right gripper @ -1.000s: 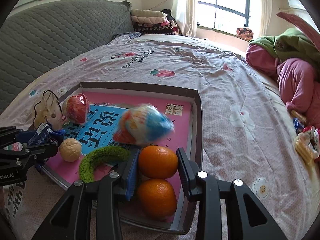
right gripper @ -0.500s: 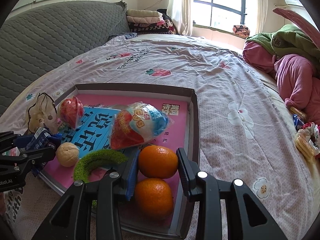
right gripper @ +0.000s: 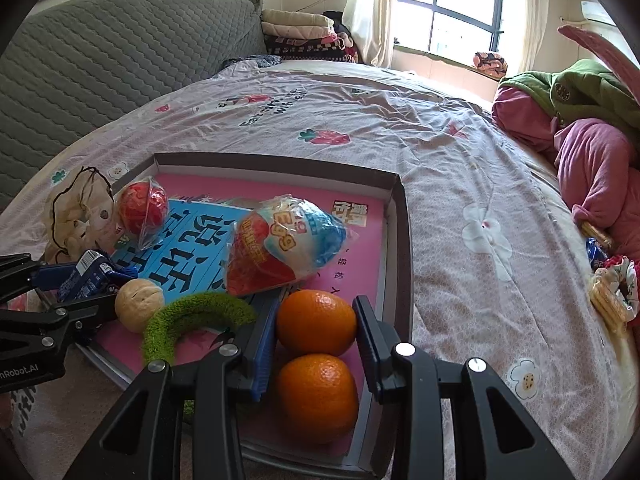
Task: Organize objects
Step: 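Lower the snack packet into the tray with the left tool while the right lowers the orange, then open the left tool to release the packet while the right releases the orange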
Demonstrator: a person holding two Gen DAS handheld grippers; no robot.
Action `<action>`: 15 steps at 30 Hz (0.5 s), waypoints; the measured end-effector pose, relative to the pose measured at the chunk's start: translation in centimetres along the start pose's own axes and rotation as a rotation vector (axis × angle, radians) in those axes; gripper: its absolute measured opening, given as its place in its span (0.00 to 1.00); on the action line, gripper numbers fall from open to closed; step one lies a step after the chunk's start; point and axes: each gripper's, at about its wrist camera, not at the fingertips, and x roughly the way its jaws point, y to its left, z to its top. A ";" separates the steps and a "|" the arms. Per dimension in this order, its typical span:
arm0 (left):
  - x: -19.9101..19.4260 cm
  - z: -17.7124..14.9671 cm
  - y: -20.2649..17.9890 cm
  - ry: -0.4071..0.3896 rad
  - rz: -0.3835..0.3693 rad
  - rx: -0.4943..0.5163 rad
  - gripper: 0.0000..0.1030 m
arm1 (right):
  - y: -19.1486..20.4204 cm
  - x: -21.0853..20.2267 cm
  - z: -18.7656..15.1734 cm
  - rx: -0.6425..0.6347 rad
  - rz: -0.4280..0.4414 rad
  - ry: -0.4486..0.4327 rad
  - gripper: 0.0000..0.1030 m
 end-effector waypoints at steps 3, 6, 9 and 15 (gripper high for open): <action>-0.5 0.0 0.3 0.000 -0.025 -0.010 0.52 | -0.2 -0.1 0.0 0.017 0.016 0.002 0.37; -1.2 -0.2 0.0 -0.015 -0.027 0.007 0.53 | -0.3 -0.4 0.1 0.030 0.028 0.000 0.40; -1.8 -0.4 -0.3 -0.032 -0.023 0.026 0.56 | -0.3 -0.7 0.0 0.031 0.026 -0.001 0.47; -2.9 -0.4 -0.6 -0.060 -0.010 0.041 0.57 | -0.3 -1.6 0.0 0.040 0.037 -0.020 0.49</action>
